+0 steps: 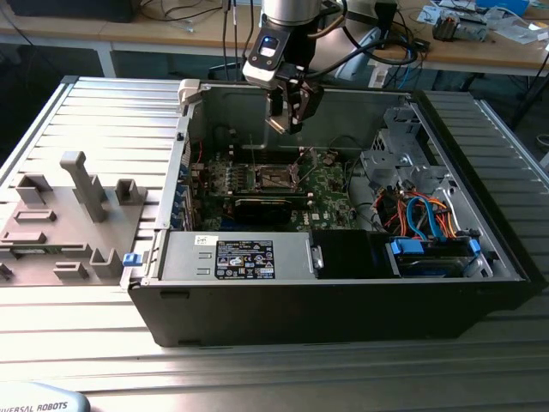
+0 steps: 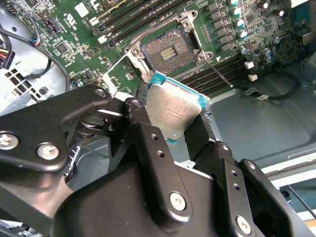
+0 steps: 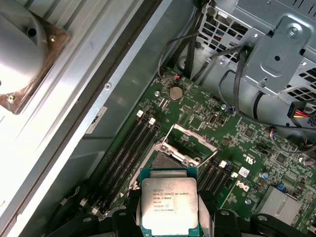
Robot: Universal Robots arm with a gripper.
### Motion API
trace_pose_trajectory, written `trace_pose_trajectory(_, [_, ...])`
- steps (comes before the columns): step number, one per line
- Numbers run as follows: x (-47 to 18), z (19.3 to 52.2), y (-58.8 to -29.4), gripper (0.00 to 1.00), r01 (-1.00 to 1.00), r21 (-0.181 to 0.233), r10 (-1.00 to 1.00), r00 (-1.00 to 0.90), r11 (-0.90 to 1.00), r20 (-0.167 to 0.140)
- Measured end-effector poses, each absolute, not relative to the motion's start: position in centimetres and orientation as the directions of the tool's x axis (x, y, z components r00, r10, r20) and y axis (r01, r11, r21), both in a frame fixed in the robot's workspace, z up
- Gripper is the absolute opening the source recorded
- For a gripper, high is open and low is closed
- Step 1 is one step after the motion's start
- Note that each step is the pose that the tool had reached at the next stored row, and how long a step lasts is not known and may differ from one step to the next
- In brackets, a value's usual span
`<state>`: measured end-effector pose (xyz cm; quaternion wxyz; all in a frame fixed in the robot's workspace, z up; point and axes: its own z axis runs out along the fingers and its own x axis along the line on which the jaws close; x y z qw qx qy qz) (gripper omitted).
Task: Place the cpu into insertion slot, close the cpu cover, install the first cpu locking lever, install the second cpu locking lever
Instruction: 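Place the cpu into insertion slot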
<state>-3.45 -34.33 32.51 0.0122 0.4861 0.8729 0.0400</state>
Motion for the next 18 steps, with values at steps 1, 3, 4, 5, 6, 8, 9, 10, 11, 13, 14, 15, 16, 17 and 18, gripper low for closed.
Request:
trace_pose_trajectory(1, [-3.45,32.51,-34.32,0.54,0.848,0.082,0.850,-0.527,0.524,0.017])
trace_pose_trajectory(3, [-3.45,32.51,-34.33,0.54,0.849,0.082,0.851,-0.525,0.522,0.017])
trace_pose_trajectory(4, [-3.45,32.51,-34.33,0.54,0.849,0.082,0.851,-0.524,0.521,0.018])
trace_pose_trajectory(5, [-3.45,32.51,-34.33,0.54,0.850,0.082,0.852,-0.524,0.521,0.017])
trace_pose_trajectory(6, [-3.45,32.51,-34.33,0.54,0.850,0.082,0.852,-0.523,0.520,0.018])
trace_pose_trajectory(8, [-3.45,32.51,-34.33,0.54,0.851,0.082,0.853,-0.522,0.519,0.017])
trace_pose_trajectory(9, [-3.45,32.51,-34.33,0.54,0.851,0.082,0.853,-0.521,0.518,0.017])
trace_pose_trajectory(10, [-3.45,32.51,-34.32,0.54,0.852,0.082,0.854,-0.521,0.518,0.017])
trace_pose_trajectory(11, [-3.45,32.50,-34.33,0.54,0.852,0.082,0.854,-0.520,0.517,0.018])
trace_pose_trajectory(13, [-3.45,32.50,-34.33,0.54,0.853,0.082,0.855,-0.518,0.516,0.018])
trace_pose_trajectory(14, [-3.45,32.50,-34.33,0.54,0.853,0.082,0.855,-0.518,0.515,0.017])
trace_pose_trajectory(15, [-3.45,32.50,-34.33,0.54,0.854,0.082,0.856,-0.517,0.514,0.018])
trace_pose_trajectory(16, [-3.45,32.50,-34.33,0.54,0.854,0.082,0.856,-0.517,0.514,0.018])
trace_pose_trajectory(17, [-3.45,32.50,-34.33,0.54,0.854,0.082,0.856,-0.516,0.513,0.017])
trace_pose_trajectory(18, [-3.45,32.50,-34.33,0.54,0.855,0.082,0.857,-0.516,0.513,0.017])
